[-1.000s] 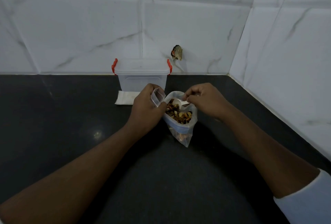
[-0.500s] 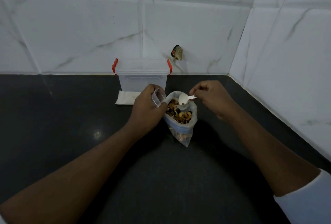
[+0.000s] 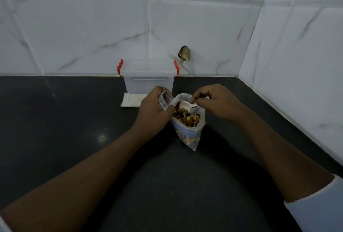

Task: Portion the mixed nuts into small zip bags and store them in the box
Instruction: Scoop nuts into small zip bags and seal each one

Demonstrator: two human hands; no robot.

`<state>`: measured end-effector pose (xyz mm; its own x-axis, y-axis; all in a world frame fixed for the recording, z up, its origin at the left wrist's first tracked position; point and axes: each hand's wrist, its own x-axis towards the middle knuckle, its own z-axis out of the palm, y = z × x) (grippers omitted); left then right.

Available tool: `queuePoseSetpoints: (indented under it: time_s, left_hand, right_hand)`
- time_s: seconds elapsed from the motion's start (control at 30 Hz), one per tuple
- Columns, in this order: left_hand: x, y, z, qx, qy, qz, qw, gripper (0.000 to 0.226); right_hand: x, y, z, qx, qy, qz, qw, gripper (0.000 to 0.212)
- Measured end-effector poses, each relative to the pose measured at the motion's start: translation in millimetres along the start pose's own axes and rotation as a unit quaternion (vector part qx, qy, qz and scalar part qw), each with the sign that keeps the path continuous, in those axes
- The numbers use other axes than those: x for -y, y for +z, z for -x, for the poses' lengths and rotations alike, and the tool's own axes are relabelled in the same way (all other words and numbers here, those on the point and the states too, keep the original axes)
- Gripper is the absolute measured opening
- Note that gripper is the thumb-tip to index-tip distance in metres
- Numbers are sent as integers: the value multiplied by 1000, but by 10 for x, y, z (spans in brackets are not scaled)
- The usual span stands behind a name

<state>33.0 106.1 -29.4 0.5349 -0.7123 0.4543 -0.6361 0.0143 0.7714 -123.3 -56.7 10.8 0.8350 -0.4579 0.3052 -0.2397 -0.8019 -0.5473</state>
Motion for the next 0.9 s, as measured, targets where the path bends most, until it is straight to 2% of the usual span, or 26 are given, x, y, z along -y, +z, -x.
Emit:
queuePoseSetpoints:
  time_s: [0.1, 0.23, 0.3, 0.43, 0.57, 0.73, 0.8, 0.9]
  left_hand:
    - [-8, -5, 0, 5, 0, -2, 1000, 29]
    - [-10, 2, 3, 8, -1, -1, 1000, 29]
    - [-9, 4, 0, 8, 0, -1, 1000, 29]
    - [-13, 6, -3, 9, -4, -2, 1000, 28]
    - [0, 7, -1, 6, 4, -2, 1000, 28]
    - [5, 0, -1, 19, -1, 4, 1000, 31]
    - [7, 4, 2, 20, -1, 7, 1000, 33]
    - [29, 13, -8, 14, 1, 13, 1000, 31]
  right_hand:
    - [-24, 44, -9, -15, 64, -97, 993, 21]
    - [-57, 59, -4, -1, 153, -265, 952, 19]
    - [-70, 87, -13, 14, 183, -300, 936, 20]
    - [-94, 89, -32, -12, 213, -347, 913, 24]
    - [-95, 21, -30, -30, 191, -376, 906, 20]
    - [75, -4, -20, -31, 106, -481, 870, 21]
    - [135, 18, -7, -22, 73, -462, 883, 21]
    - [178, 51, 24, -2, 21, -344, 939, 22]
